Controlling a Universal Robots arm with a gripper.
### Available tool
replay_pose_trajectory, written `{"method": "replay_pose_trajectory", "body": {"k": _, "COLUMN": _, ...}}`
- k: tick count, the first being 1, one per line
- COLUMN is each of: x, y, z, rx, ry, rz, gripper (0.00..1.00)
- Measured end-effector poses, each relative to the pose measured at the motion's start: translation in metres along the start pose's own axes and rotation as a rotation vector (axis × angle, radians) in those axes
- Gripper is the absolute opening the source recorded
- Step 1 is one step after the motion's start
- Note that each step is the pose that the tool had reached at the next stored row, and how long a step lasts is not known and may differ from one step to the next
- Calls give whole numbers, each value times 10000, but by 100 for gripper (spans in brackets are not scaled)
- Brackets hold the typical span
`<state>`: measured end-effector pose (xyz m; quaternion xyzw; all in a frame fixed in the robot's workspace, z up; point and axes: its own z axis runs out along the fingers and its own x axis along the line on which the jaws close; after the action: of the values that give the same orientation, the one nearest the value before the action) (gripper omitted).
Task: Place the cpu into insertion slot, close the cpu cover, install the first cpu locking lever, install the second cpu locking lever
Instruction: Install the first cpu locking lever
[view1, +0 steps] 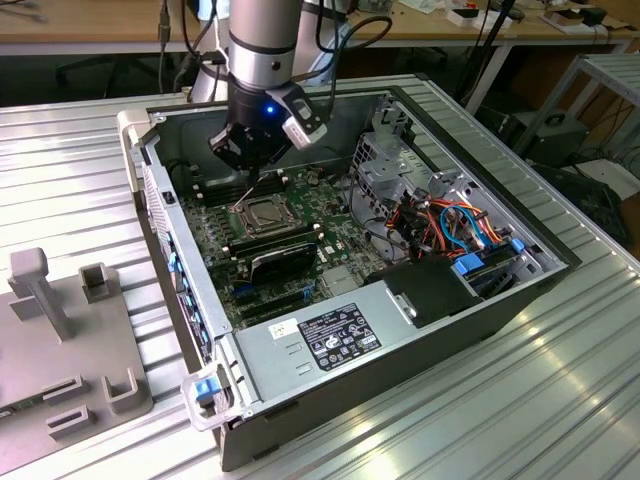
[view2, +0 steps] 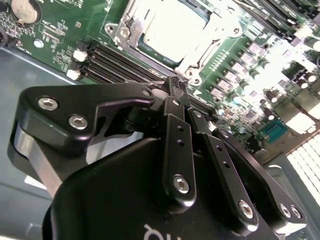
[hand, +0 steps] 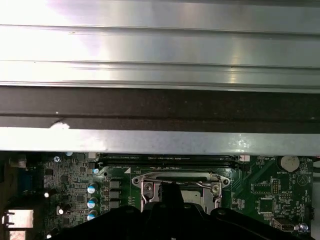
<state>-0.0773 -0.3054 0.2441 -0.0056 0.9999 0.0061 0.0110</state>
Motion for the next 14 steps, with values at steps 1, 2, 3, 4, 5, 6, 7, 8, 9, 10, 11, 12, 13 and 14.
{"method": "replay_pose_trajectory", "body": {"k": 1, "x": -13, "y": 2, "z": 7, "rx": -1, "ry": -1, "rz": -1, "gripper": 11}}
{"method": "replay_pose_trajectory", "body": {"k": 2, "x": -27, "y": 3, "z": 13, "rx": -3, "ry": -2, "rz": -1, "gripper": 11}}
{"method": "replay_pose_trajectory", "body": {"k": 3, "x": -38, "y": 4, "z": 19, "rx": -3, "ry": -2, "rz": -1, "gripper": 11}}
{"method": "replay_pose_trajectory", "body": {"k": 4, "x": -49, "y": 5, "z": 25, "rx": -2, "ry": -2, "rz": -1, "gripper": 11}}
{"method": "replay_pose_trajectory", "body": {"k": 5, "x": -61, "y": 7, "z": 33, "rx": -2, "ry": -1, "rz": -1, "gripper": 11}}
{"method": "replay_pose_trajectory", "body": {"k": 6, "x": -78, "y": 12, "z": 46, "rx": -2, "ry": -1, "rz": 0, "gripper": 11}}
{"method": "replay_pose_trajectory", "body": {"k": 7, "x": -94, "y": 16, "z": 58, "rx": -1, "ry": -1, "rz": 0, "gripper": 11}}
{"method": "replay_pose_trajectory", "body": {"k": 8, "x": -101, "y": 20, "z": 65, "rx": -1, "ry": -1, "rz": 0, "gripper": 11}}
{"method": "replay_pose_trajectory", "body": {"k": 9, "x": -109, "y": 24, "z": 73, "rx": 0, "ry": -1, "rz": -1, "gripper": 11}}
{"method": "replay_pose_trajectory", "body": {"k": 10, "x": -111, "y": 28, "z": 81, "rx": -3, "ry": -2, "rz": 0, "gripper": 11}}
{"method": "replay_pose_trajectory", "body": {"k": 11, "x": -111, "y": 28, "z": 85, "rx": -10, "ry": -1, "rz": 0, "gripper": 11}}
{"method": "replay_pose_trajectory", "body": {"k": 12, "x": -111, "y": 29, "z": 92, "rx": -18, "ry": -1, "rz": 0, "gripper": 11}}
{"method": "replay_pose_trajectory", "body": {"k": 13, "x": -110, "y": 35, "z": 110, "rx": -23, "ry": -2, "rz": 2, "gripper": 11}}
{"method": "replay_pose_trajectory", "body": {"k": 14, "x": -111, "y": 38, "z": 114, "rx": -31, "ry": 0, "rz": 0, "gripper": 11}}
